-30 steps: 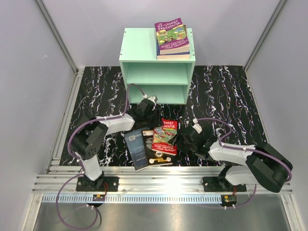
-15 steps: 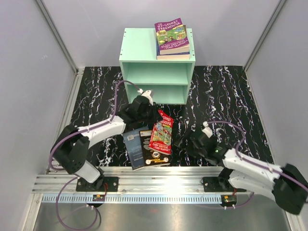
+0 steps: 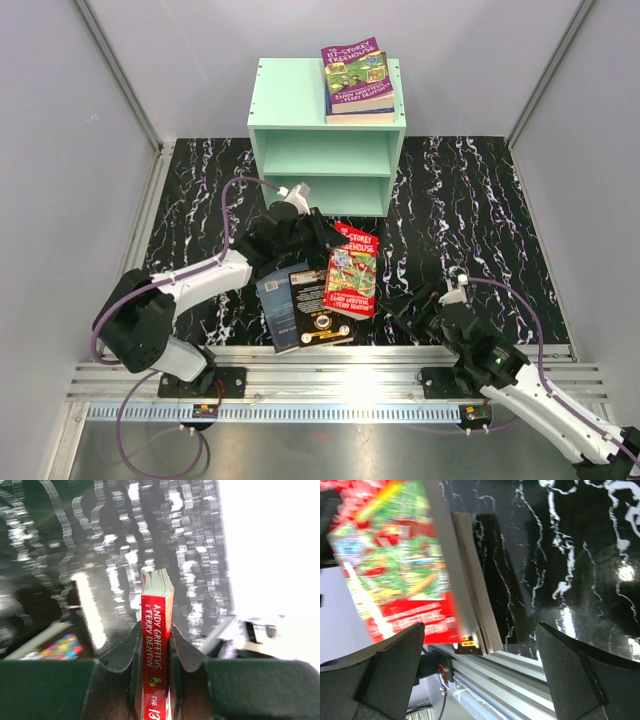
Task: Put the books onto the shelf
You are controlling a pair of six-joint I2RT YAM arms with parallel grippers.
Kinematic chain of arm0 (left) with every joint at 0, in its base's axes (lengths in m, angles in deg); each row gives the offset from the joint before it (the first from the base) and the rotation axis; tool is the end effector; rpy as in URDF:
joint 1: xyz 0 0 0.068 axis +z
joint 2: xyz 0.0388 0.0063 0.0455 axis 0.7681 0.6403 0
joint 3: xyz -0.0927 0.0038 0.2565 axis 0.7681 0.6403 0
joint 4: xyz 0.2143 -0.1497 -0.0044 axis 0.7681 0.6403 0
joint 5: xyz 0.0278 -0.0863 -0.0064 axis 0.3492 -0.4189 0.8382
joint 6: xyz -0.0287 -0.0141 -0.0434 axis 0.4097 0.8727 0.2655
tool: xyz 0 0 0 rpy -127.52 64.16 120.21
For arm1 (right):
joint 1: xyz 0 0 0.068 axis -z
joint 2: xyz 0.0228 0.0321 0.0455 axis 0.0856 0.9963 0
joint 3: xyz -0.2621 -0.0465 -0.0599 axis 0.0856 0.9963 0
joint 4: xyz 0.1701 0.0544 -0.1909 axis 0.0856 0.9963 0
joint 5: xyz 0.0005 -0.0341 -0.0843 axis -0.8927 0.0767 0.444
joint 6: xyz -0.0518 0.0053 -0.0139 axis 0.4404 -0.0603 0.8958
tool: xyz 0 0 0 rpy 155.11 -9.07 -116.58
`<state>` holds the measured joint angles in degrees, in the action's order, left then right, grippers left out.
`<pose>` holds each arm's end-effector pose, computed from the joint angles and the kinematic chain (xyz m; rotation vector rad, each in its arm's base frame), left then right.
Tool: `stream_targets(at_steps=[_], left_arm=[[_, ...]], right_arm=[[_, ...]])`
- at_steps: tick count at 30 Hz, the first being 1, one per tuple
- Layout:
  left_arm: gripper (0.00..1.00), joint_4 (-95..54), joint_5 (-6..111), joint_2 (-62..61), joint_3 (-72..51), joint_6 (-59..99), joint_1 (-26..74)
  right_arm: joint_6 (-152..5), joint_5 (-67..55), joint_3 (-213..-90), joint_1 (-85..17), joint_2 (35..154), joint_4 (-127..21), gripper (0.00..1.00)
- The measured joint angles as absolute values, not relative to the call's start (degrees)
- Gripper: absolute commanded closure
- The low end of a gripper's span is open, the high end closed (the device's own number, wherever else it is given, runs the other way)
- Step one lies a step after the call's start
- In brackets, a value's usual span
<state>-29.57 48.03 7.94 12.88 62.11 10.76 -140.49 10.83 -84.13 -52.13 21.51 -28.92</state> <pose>0.2475 -0.2138 0.2377 -0.1119 2.2156 -1.2071 0.0743 0.0717 0.1648 0.6216 2.1150 1.1349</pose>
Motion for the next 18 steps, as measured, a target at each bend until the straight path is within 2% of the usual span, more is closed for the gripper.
stream_targets(at_steps=[8,18], left_arm=[[1.0,-35.0,44.5,5.4,13.1,67.0,11.2],[1.0,-45.5,41.7,6.3,21.6,73.7,11.6]], right_arm=[[-140.3,9.6,-83.9,-52.1,29.8,-34.5,0.0],[-139.3,2.1,-79.9,-52.1,36.7,-59.4,0.01]])
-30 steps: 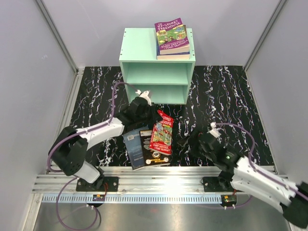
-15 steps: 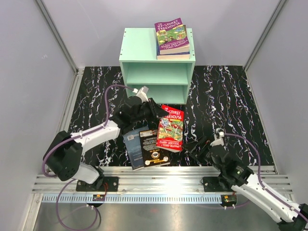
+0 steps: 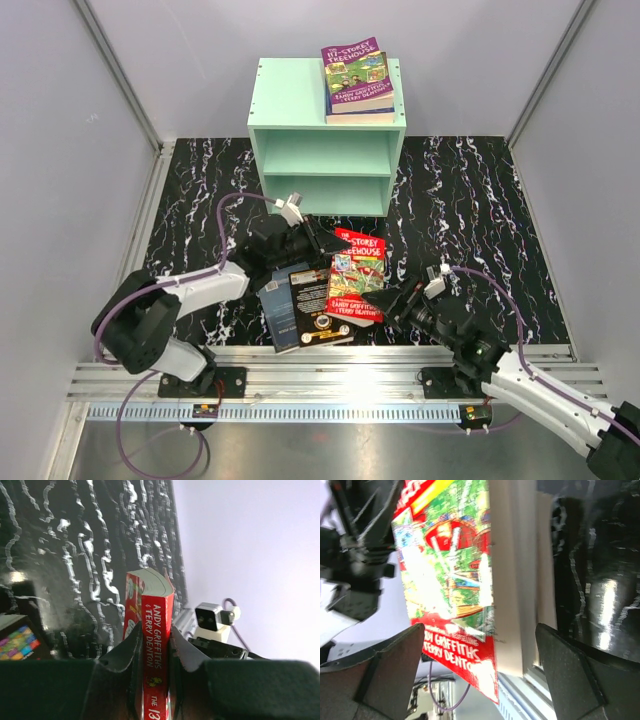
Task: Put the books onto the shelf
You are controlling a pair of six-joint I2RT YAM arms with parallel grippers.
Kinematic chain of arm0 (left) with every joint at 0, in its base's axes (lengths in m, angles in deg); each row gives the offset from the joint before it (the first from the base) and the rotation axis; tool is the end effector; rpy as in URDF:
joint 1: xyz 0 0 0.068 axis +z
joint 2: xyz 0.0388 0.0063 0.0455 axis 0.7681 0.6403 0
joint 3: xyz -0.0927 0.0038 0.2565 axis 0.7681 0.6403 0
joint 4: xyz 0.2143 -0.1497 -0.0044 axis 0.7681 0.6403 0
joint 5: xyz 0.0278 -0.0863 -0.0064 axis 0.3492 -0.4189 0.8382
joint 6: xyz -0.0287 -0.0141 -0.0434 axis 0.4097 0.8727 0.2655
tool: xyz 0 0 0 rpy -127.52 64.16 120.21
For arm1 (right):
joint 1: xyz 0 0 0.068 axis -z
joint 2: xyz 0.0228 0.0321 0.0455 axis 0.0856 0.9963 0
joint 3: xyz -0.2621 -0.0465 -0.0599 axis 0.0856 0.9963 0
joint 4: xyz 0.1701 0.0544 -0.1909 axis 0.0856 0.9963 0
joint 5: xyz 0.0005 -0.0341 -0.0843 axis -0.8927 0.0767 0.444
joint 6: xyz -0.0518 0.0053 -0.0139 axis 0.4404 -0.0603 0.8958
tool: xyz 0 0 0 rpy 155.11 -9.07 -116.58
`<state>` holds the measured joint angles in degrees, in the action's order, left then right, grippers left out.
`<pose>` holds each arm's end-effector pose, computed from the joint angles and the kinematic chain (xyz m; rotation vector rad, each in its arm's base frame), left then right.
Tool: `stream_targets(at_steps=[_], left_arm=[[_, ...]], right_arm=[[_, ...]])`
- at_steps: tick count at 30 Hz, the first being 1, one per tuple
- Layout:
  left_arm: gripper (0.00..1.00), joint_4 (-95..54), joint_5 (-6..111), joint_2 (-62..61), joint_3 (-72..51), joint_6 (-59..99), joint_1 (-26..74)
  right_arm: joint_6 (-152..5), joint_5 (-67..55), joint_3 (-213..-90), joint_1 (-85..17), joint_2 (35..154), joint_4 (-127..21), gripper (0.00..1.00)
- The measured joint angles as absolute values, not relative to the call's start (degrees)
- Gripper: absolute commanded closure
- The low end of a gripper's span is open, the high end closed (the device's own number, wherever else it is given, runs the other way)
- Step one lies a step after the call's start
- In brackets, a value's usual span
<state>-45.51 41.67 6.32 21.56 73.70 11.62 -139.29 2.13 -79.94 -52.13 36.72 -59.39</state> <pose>0.2358 -0.2030 0.2249 -0.2208 2.1257 -1.4904 0.0923 0.0990 0.1670 0.4684 2.0198 1.4007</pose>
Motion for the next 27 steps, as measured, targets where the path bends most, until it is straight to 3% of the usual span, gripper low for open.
stream_targets(at_steps=[17,27], left_arm=[[1.0,-72.2,34.2,11.9,23.2,91.4,13.4],[1.0,-69.0,32.4,10.2,21.6,91.9,14.9]], right_arm=[[-139.4,-0.4,-79.0,-52.1,33.3,-68.6,0.0],[-139.4,-1.4,-79.0,-52.1,29.7,-66.4,0.0]])
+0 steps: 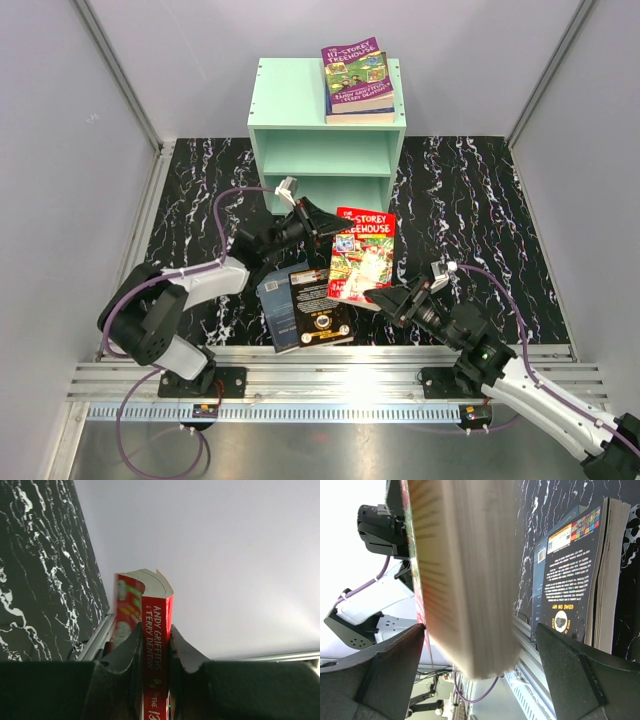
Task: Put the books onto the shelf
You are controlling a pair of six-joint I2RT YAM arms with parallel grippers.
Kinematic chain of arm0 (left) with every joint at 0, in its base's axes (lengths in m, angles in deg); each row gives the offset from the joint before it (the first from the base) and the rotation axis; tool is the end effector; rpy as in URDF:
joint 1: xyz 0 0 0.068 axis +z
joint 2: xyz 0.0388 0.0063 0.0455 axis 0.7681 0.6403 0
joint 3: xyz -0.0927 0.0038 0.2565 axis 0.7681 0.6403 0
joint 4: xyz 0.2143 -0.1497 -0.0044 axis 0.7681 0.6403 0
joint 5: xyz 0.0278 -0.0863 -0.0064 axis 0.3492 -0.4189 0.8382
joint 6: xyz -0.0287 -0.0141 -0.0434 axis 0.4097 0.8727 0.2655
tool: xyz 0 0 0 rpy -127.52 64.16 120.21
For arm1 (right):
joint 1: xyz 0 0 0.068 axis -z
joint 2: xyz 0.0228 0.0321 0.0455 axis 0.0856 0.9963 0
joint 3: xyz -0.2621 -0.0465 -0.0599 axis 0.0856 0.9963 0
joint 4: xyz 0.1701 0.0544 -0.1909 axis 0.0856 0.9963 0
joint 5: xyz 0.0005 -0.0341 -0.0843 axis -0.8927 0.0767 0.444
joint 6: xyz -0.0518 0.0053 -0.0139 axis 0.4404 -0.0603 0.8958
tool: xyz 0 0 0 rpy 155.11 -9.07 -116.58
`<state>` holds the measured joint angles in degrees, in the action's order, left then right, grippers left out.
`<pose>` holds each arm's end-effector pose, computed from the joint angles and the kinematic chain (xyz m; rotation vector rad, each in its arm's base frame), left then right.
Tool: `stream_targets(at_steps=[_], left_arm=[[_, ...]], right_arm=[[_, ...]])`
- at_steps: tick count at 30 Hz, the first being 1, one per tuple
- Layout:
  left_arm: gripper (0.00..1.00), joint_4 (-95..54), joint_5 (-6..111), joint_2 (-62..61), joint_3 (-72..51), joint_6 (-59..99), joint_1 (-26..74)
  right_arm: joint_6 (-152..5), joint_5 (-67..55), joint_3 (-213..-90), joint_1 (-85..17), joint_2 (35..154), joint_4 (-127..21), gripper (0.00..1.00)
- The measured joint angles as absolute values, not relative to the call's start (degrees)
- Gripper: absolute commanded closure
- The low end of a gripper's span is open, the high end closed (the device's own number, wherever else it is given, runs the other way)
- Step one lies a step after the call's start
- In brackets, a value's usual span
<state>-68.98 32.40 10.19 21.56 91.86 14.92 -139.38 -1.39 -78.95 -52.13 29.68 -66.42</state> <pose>0.2524 -0.1994 0.2482 -0.2876 1.8711 -1.9253 0.0861 0.0956 0.1879 0.3679 1.8168 1.6077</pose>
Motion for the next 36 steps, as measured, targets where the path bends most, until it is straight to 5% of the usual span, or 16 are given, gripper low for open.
stream_targets(at_steps=[12,17,22,25,36], left_arm=[[1.0,-69.3,31.5,8.7,21.0,93.0,15.1],[1.0,-69.4,31.6,8.7,21.1,93.0,15.1],[1.0,-68.7,31.8,8.7,21.8,91.4,15.3],[1.0,-66.4,32.5,8.7,22.2,89.4,15.7],[0.94,-33.3,43.9,-1.8,17.7,75.4,12.7]], right_arm=[[-139.4,-1.4,-79.0,-52.1,33.9,-70.7,0.05],[-139.3,-1.5,-78.9,-52.2,33.9,-73.4,0.35],[-139.4,-1.7,-78.9,-52.1,32.5,-73.7,0.83],[-139.1,-1.8,-78.9,-52.1,30.9,-72.7,1.0],[-133.9,-2.2,-87.1,-52.6,30.3,-54.4,1.0]])
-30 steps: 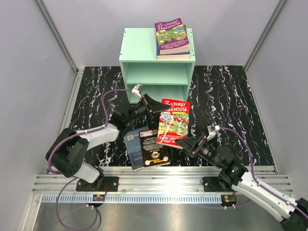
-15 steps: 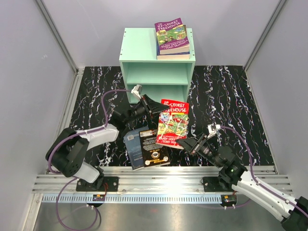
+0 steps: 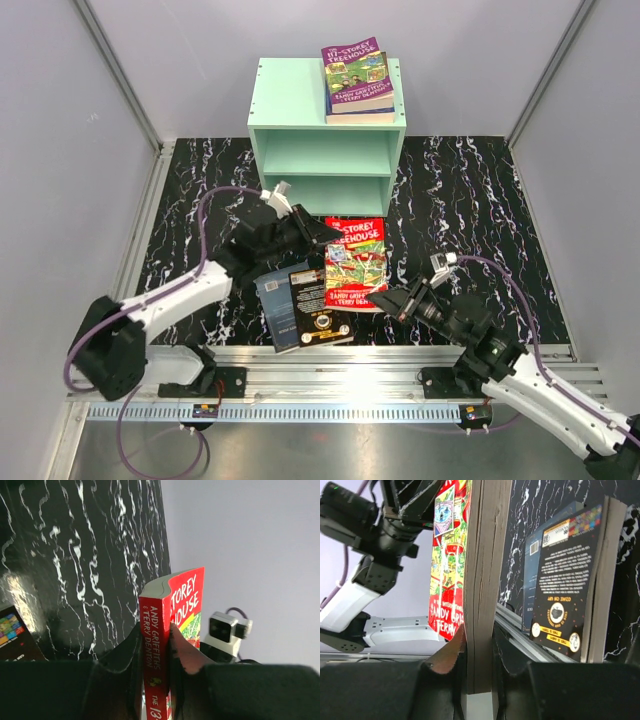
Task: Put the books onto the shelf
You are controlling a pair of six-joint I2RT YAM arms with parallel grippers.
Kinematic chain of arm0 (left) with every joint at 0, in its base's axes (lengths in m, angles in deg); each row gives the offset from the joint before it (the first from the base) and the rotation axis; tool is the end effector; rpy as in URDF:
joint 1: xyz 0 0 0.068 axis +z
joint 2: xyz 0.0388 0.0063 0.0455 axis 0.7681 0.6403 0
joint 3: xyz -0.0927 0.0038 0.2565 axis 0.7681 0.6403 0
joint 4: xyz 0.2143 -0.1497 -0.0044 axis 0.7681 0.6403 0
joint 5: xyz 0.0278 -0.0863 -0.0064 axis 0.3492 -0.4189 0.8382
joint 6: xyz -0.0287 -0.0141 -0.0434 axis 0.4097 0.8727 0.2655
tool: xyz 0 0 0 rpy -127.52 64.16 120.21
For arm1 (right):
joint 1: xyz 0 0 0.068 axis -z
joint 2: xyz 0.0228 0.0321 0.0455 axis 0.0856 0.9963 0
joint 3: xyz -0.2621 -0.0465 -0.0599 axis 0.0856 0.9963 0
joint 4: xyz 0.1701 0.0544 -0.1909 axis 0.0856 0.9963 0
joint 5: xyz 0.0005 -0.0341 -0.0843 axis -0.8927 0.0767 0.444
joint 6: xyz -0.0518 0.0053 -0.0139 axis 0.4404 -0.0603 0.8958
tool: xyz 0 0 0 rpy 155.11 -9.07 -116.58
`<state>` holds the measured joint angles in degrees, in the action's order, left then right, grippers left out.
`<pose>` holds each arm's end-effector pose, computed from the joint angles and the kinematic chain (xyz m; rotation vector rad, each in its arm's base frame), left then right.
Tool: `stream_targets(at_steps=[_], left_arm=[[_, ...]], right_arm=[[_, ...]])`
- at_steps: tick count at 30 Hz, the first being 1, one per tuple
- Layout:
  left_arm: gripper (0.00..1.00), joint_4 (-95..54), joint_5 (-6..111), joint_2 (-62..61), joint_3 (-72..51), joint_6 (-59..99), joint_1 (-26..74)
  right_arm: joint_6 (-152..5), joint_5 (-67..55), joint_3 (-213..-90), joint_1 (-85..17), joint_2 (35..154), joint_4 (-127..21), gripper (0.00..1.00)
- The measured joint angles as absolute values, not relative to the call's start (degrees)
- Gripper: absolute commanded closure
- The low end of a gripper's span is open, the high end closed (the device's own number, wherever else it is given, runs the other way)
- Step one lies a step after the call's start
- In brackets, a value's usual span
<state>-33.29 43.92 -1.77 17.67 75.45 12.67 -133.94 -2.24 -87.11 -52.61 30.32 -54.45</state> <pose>0.2278 -0.1880 0.2655 -0.3052 2.1116 -1.4634 0.0837 0.0953 0.2152 0.2735 1.8980 1.5101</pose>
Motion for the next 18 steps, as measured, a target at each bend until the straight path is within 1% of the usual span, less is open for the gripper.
stream_targets(at_steps=[2,3,4,6,7,9,10,12,18], left_arm=[[0.9,-29.3,46.6,-5.3,16.2,73.2,12.4],[0.81,-28.0,47.8,-6.8,15.6,72.4,12.4],[0.74,-27.1,48.9,-8.0,15.0,71.6,12.4],[0.64,-25.1,50.9,-9.5,13.4,69.3,12.6],[0.47,-24.2,51.9,-9.6,12.5,67.8,12.7],[0.35,-22.4,53.3,-9.2,10.9,64.8,12.8],[0.26,-21.5,53.6,-8.9,10.5,63.7,12.7],[0.21,-20.3,53.9,-7.8,9.6,62.3,12.4],[0.2,-18.3,53.9,-1.2,3.8,59.6,12.0]], right_arm=[[-131.4,-1.9,-92.3,-52.7,34.9,-52.3,1.0],[-130.1,-1.8,-94.6,-52.7,37.1,-51.6,1.0],[-128.6,-1.5,-97.0,-52.7,39.5,-51.2,1.0],[-126.2,-0.6,-101.2,-52.7,43.5,-50.1,1.0],[-124.9,0.2,-103.2,-52.7,45.2,-49.6,1.0],[-122.6,2.4,-106.4,-52.6,48.4,-48.3,1.0],[-121.5,3.8,-107.8,-52.3,49.7,-47.5,1.0],[-119.8,6.2,-110.6,-50.9,53.1,-46.3,1.0],[-116.8,6.2,-115.0,-41.2,61.2,-44.5,1.0]])
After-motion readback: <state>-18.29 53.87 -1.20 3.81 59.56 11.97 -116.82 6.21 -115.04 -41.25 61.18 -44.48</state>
